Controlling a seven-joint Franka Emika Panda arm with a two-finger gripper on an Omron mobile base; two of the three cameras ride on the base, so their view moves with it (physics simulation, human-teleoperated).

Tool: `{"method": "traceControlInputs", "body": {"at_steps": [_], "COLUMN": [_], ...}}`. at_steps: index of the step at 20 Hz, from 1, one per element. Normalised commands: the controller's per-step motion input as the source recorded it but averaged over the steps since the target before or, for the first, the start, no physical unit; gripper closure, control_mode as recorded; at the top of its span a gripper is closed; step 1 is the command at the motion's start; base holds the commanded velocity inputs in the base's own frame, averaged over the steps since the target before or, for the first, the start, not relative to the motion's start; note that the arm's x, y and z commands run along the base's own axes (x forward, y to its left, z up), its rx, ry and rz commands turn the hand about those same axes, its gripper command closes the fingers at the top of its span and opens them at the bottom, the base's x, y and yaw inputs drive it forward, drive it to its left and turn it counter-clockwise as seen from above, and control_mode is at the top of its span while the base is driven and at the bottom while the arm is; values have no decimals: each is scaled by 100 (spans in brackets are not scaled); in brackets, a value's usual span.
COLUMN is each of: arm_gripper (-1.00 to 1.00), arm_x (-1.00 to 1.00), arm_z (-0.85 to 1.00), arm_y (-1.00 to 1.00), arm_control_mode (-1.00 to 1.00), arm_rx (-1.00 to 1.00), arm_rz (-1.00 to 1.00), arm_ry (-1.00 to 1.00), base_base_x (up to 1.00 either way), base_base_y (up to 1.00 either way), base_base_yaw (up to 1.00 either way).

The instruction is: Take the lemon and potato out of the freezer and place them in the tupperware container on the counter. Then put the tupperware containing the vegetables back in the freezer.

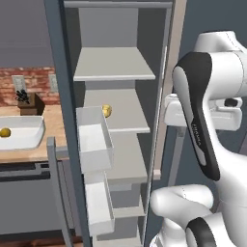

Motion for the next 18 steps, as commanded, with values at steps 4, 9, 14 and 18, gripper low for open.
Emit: {"method": "traceControlInputs", "body": {"at_steps": [4, 9, 14, 18], "arm_gripper": [-100, -100, -100, -100], "arm_x": [0, 0, 0, 0], "arm_z": [0, 0, 0, 0], "arm_y": [0, 0, 0, 0], "arm_control_mode": [100, 100, 100, 100], "arm_rx": [0, 0, 0, 0], "arm_rz": [0, 0, 0, 0], "arm_ry": [0, 0, 0, 0], "base_base_x": [23, 35, 81, 44], "base_base_y": [0, 0, 0, 3], "base_base_yaw": [0, 0, 0, 0]}}
